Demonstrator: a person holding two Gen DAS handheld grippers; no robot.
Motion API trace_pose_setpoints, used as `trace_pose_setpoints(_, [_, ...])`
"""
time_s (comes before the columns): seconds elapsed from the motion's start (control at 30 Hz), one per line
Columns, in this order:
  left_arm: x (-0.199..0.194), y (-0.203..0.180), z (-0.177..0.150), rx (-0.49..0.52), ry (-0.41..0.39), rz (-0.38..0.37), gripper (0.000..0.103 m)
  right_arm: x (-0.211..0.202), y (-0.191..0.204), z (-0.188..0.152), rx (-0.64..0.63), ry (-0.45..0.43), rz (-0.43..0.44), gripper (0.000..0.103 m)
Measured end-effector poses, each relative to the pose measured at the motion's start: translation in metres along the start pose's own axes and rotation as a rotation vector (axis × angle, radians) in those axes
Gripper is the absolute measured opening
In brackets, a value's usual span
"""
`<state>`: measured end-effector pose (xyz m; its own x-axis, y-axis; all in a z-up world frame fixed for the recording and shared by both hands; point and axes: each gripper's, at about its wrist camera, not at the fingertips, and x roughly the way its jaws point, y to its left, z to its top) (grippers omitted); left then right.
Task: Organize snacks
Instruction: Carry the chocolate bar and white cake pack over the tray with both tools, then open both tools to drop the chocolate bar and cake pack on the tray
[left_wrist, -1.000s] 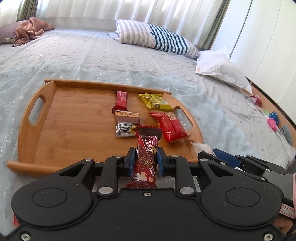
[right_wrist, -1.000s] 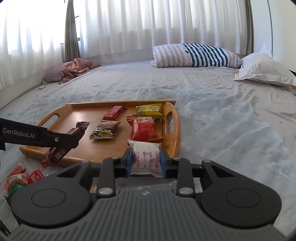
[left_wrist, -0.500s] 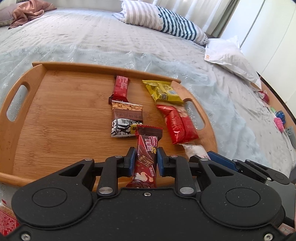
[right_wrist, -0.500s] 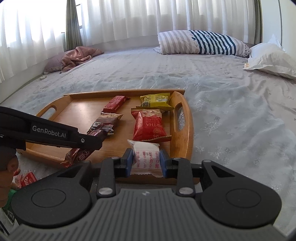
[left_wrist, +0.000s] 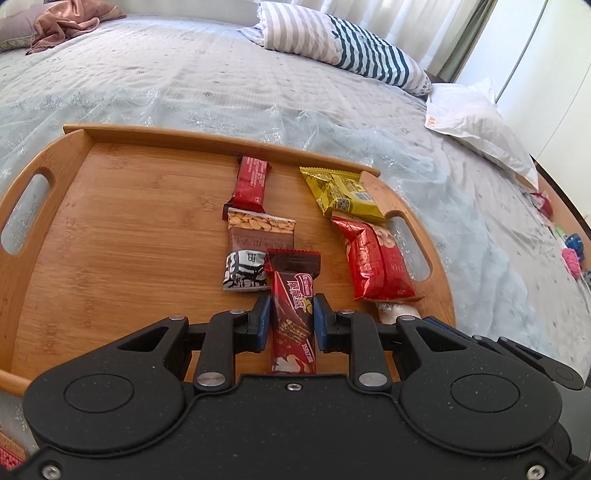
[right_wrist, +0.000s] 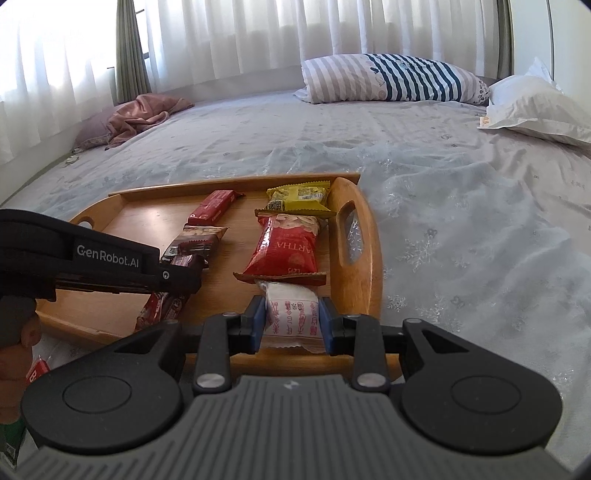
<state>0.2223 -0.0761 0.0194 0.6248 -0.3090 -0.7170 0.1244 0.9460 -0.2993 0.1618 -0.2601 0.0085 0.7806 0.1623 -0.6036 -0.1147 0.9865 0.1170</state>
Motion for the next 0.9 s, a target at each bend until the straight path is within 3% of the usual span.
trace_pose_setpoints(0.5, [0.002,-0.008,-0.001,0.028,-0.021,0.010,0.023,0.004,0.002,-0.001,0.000,-0.008,-0.007,0.036])
trace_pose_setpoints(0.9, [-0.011,-0.012,-0.005,0.062,-0.050,0.017,0.060,-0.004,0.004,-0.003,-0.018,-0.033,-0.014,0.049])
